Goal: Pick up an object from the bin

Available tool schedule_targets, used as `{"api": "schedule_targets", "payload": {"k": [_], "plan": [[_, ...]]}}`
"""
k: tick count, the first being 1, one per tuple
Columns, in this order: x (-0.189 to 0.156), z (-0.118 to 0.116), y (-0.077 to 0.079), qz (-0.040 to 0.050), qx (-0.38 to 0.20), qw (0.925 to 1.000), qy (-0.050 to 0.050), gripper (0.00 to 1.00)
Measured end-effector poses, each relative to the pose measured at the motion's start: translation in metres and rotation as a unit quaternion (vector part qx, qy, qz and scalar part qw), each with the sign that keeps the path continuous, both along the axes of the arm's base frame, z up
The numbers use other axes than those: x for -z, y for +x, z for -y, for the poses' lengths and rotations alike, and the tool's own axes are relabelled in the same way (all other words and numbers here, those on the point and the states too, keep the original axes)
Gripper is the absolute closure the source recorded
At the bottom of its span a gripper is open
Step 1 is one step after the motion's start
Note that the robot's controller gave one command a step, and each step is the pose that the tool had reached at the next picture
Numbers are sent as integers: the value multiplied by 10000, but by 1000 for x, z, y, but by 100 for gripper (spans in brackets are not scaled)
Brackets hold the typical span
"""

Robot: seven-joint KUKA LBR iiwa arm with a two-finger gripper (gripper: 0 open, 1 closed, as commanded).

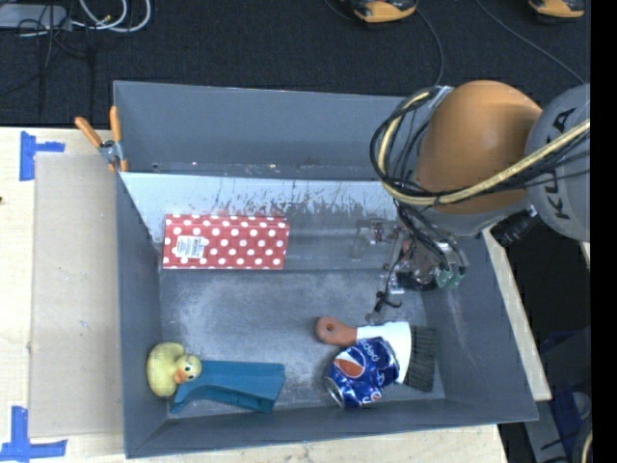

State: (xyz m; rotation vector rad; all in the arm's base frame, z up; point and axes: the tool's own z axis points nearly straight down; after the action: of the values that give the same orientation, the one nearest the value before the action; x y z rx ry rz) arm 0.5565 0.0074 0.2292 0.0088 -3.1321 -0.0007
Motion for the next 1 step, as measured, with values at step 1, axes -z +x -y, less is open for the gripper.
{"api": "schedule_targets", "payload": {"k": [1], "plan": [[-5,0,1,42,1,10000,0,0]]}}
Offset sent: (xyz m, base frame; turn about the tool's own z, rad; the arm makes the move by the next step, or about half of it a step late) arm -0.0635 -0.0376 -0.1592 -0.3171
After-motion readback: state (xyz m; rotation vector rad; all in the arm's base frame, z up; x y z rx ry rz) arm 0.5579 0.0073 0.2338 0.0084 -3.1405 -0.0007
